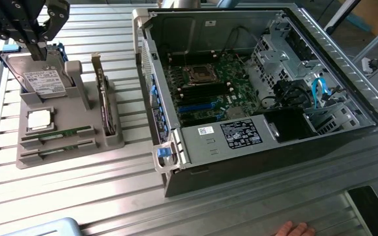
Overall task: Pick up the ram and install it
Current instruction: 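Reach for the ram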
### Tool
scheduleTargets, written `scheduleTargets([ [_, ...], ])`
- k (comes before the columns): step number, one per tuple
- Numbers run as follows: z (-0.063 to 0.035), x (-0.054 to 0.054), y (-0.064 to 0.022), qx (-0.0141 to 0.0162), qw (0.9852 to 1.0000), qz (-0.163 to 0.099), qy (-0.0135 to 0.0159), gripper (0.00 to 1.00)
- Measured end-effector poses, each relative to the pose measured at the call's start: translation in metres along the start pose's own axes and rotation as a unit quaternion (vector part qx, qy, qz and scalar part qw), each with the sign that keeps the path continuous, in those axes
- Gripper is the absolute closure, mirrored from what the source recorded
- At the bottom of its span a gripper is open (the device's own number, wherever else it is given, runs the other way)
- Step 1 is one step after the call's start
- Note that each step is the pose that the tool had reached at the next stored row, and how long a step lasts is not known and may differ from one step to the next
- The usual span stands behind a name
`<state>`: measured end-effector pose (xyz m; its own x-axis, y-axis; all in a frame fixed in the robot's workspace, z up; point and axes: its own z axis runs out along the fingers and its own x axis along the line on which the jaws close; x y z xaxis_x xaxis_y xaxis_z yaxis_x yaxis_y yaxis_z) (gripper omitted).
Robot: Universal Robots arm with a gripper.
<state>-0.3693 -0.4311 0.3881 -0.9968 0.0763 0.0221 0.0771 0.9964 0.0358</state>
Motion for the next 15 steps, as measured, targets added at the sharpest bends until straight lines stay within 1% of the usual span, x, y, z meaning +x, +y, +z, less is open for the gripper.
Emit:
scheduleTargets([
  [7, -0.0003, -0.0006, -0.0084, 0.0016, 1.0000, 0.000, -0.0001, 0.89],
  [15, -0.0001, -0.0007, -0.0094, 0.0016, 1.0000, 0.000, -0.0002, 0.89],
])
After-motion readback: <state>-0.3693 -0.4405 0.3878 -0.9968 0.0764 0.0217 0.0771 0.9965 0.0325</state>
